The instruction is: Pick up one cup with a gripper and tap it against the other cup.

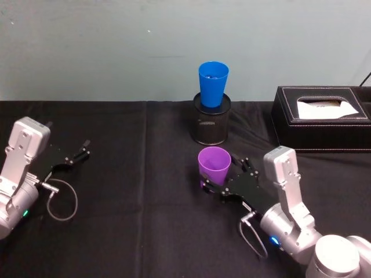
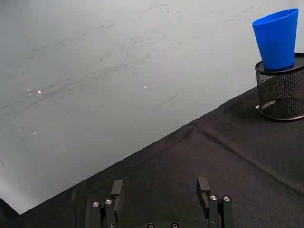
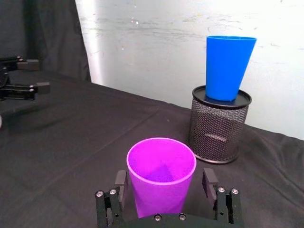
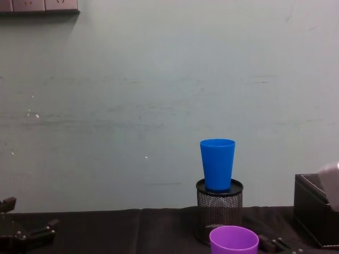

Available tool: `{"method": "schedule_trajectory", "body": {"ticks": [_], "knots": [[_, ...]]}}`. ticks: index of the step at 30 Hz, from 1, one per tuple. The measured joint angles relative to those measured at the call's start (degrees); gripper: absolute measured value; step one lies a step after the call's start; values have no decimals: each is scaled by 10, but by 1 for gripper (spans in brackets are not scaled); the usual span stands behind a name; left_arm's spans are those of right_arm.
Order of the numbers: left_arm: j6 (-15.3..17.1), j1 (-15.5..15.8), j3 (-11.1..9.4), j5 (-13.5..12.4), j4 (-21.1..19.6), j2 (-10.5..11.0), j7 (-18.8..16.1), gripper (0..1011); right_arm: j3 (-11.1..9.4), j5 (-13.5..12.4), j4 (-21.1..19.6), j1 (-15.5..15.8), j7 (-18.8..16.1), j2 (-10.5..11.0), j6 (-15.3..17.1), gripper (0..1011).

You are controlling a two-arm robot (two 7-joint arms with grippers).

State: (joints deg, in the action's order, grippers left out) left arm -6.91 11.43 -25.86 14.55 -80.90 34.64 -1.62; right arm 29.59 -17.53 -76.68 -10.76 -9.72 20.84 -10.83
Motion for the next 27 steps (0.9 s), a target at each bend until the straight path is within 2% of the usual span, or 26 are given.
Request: {"method": "schedule_trajectory", "body": {"ticks": [5,12,15,19,21,27], "knots": [[0,0,0,0,0,0,0,1000,-3,1,33,-18,-8,-25,-8,1002],[0,0,0,0,0,0,0,1000,-8,2,57,-28,-18,-43,-15,994],[0,0,0,0,0,0,0,1000,-12,5,63,-30,-21,-50,-15,908],[0,0,0,0,0,0,0,1000,-17,8,64,-29,-22,-53,-14,840],[0,0,0,0,0,0,0,1000,-19,9,62,-28,-22,-54,-12,763],[0,0,0,0,0,0,0,1000,-30,11,32,-16,-25,-50,3,733]]}}
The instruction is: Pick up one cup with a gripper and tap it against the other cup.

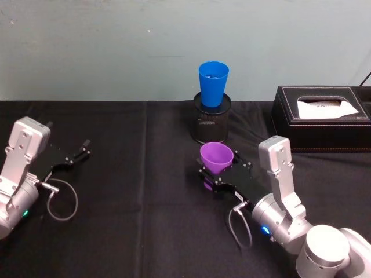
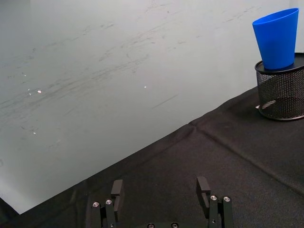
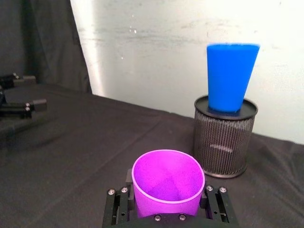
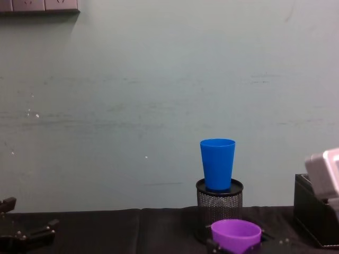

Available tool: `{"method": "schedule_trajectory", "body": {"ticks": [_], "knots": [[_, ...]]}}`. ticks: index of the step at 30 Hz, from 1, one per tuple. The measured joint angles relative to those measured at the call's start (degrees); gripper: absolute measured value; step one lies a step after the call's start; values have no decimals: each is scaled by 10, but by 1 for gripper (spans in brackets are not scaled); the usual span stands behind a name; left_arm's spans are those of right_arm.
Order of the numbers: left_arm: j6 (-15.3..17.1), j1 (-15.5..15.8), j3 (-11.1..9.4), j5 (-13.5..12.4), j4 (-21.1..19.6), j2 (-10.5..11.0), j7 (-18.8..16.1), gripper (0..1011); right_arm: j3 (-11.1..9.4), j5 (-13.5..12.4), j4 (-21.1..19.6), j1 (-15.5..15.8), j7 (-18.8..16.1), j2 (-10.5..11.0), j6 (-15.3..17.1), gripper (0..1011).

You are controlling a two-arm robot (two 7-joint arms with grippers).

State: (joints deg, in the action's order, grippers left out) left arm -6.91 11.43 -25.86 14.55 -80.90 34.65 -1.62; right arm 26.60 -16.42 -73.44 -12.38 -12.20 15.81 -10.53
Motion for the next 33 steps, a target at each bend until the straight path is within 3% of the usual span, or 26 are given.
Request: {"method": "schedule_trajectory", "body": {"ticks": [9,13,21,33], "knots": [[0,0,0,0,0,0,0,1000,-33,1,-117,30,5,27,64,724],[0,0,0,0,0,0,0,1000,-45,-2,-149,37,5,34,84,724],[0,0,0,0,0,0,0,1000,-60,3,-169,45,4,34,101,726],[0,0,0,0,0,0,0,1000,-59,2,-170,44,4,34,101,724]]}}
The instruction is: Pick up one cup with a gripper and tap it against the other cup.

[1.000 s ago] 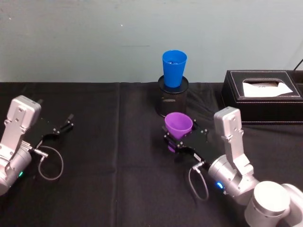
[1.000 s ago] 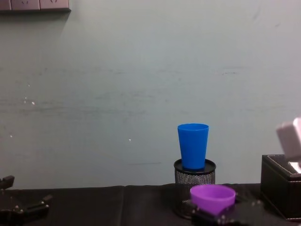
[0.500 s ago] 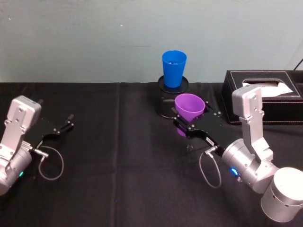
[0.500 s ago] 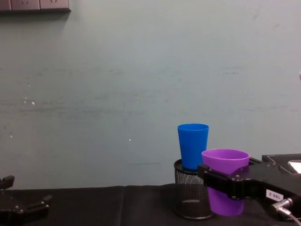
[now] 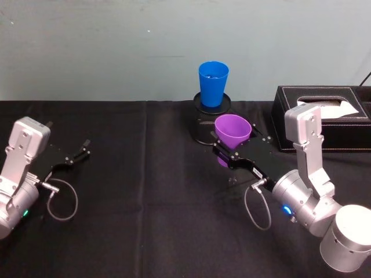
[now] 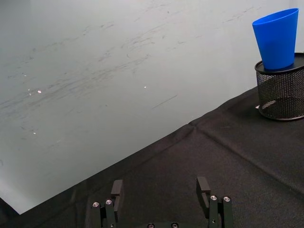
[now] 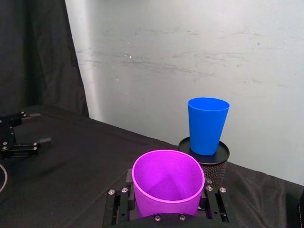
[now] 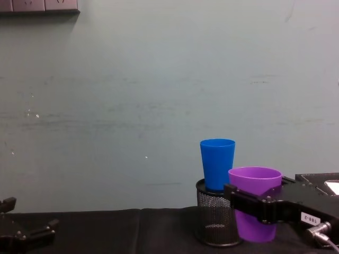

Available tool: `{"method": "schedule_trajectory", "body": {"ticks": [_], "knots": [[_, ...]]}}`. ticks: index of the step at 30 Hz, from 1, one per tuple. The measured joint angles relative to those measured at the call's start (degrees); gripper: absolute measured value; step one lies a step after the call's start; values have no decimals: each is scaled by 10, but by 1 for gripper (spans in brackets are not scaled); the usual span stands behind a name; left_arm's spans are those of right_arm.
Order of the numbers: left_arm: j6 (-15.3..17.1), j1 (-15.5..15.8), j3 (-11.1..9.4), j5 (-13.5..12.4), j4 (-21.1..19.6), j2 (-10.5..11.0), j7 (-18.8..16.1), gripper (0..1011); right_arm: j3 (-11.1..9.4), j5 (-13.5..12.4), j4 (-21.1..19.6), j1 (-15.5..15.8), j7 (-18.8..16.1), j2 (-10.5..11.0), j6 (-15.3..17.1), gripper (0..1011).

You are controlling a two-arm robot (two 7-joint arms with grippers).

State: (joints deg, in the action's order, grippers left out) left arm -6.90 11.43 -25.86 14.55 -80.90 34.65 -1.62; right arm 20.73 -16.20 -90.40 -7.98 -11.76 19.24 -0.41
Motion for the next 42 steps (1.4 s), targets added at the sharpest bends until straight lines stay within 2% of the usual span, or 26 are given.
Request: {"method": "schedule_trajectory", "body": {"ticks": [42], "knots": [[0,0,0,0,0,0,0,1000,1,-1,0,-1,-1,1,-1,726]]}}
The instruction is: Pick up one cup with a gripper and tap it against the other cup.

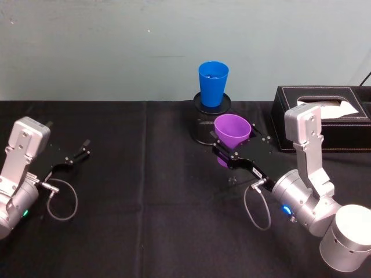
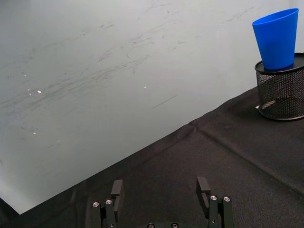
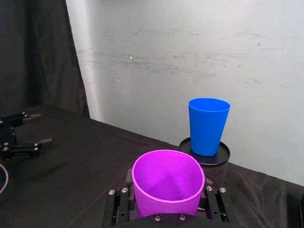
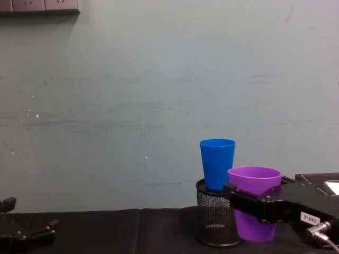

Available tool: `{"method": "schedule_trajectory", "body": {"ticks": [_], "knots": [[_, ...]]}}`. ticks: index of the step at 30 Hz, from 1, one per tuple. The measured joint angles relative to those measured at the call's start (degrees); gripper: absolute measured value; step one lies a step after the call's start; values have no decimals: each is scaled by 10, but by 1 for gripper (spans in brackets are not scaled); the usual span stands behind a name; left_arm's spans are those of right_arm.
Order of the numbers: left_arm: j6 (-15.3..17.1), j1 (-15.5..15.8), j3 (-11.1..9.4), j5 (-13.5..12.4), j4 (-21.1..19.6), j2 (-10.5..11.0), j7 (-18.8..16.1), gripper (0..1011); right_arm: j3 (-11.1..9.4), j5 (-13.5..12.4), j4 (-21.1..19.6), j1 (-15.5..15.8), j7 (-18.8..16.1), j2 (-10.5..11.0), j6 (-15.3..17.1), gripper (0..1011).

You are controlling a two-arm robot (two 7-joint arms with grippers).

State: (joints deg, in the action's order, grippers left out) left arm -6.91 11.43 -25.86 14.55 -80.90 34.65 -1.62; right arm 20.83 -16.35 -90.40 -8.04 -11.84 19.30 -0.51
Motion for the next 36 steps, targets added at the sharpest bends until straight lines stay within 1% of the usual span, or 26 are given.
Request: {"method": "schedule_trajectory", "body": {"ticks": [36], "knots": [[0,0,0,0,0,0,0,1000,0,0,0,0,0,0,0,724]]}}
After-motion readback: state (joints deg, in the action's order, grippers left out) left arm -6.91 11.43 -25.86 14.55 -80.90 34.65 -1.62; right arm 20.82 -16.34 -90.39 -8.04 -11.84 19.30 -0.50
